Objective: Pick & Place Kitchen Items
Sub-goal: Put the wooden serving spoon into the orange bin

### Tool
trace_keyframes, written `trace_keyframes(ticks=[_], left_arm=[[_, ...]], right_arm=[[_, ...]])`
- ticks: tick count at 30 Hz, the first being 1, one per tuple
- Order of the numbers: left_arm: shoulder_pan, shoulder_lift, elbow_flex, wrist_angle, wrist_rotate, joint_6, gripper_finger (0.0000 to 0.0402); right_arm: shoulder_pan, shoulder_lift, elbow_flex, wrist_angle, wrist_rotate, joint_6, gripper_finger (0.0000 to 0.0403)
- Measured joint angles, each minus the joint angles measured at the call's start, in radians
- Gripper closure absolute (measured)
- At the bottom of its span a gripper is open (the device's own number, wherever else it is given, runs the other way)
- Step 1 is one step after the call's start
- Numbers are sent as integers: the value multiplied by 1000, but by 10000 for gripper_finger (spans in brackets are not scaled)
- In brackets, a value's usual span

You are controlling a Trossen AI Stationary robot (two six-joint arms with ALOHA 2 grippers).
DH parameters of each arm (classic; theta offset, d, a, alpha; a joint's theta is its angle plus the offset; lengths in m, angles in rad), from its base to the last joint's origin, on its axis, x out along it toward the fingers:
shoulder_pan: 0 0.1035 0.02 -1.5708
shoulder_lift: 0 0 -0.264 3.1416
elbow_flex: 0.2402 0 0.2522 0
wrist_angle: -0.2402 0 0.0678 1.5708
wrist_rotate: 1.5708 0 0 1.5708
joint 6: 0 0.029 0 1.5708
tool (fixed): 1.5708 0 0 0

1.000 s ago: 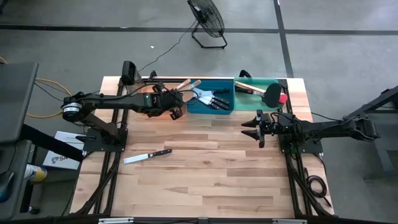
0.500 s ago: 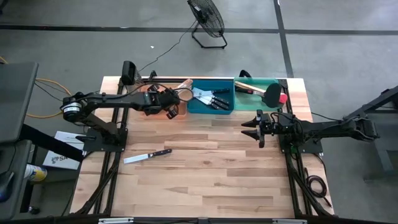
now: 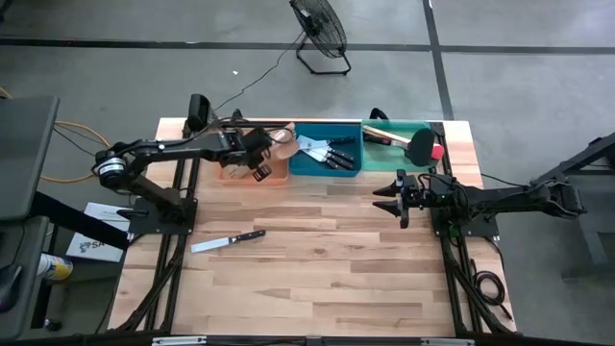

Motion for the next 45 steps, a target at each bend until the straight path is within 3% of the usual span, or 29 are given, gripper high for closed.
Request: trace_keyframes(ticks=[14, 45], left_arm=[[114, 11, 0, -18, 140, 121, 332], [165, 98, 0, 45, 203, 166, 332]], right_arm=[[0, 0, 0, 0, 0, 0, 229], [0, 0, 0, 0, 1, 0, 229]])
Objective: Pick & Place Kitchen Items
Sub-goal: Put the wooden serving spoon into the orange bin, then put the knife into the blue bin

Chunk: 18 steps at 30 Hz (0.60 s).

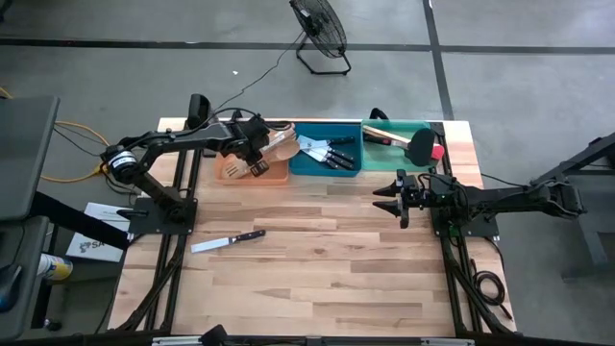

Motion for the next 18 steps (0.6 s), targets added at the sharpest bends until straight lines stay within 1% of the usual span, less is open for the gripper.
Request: trace_keyframes(ticks=[10, 15, 18], left_arm=[[0, 0, 0, 0, 14, 16, 330], [0, 0, 0, 0, 14, 16, 284], [0, 0, 0, -1, 14, 16, 275]], right_arm=[[0, 0, 0, 0, 1, 0, 229], [0, 0, 0, 0, 0, 0, 229], [0, 0, 0, 0, 0, 0, 229]])
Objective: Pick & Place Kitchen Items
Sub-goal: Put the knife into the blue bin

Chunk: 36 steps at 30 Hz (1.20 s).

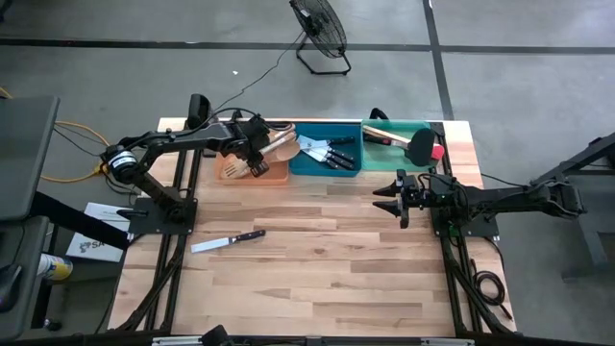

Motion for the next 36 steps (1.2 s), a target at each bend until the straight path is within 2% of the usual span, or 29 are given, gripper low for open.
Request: trace_keyframes(ticks=[7, 17, 27, 36], left_arm=[[-1, -6, 0, 1, -4, 11, 270], [-61, -111, 1, -7, -62, 26, 268], [-242, -249, 2, -100, -60, -7, 268], [-373, -302, 2, -188, -60, -87, 268]], right_arm=[[0, 0, 0, 0, 0, 0, 229], [0, 0, 0, 0, -1, 0, 229], [0, 0, 0, 0, -1, 0, 229], [0, 0, 0, 0, -1, 0, 229]])
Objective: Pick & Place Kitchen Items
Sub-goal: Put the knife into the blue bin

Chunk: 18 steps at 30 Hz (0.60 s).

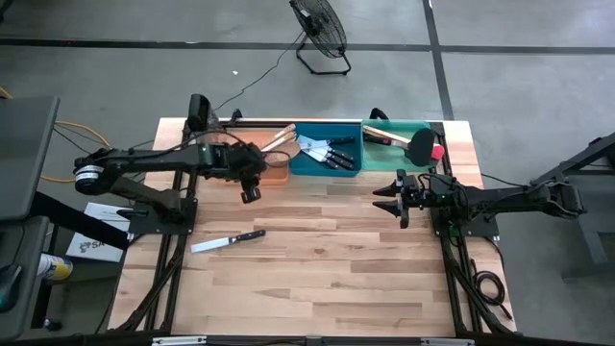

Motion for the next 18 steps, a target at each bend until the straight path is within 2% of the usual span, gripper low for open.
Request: trace_keyframes(ticks=[8, 18], left_arm=[[-97, -4, 0, -51, 39, -37, 268], [-245, -4, 0, -166, 39, -272, 268]], right_arm=[[0, 0, 0, 0, 0, 0, 229], [0, 0, 0, 0, 0, 0, 229]])
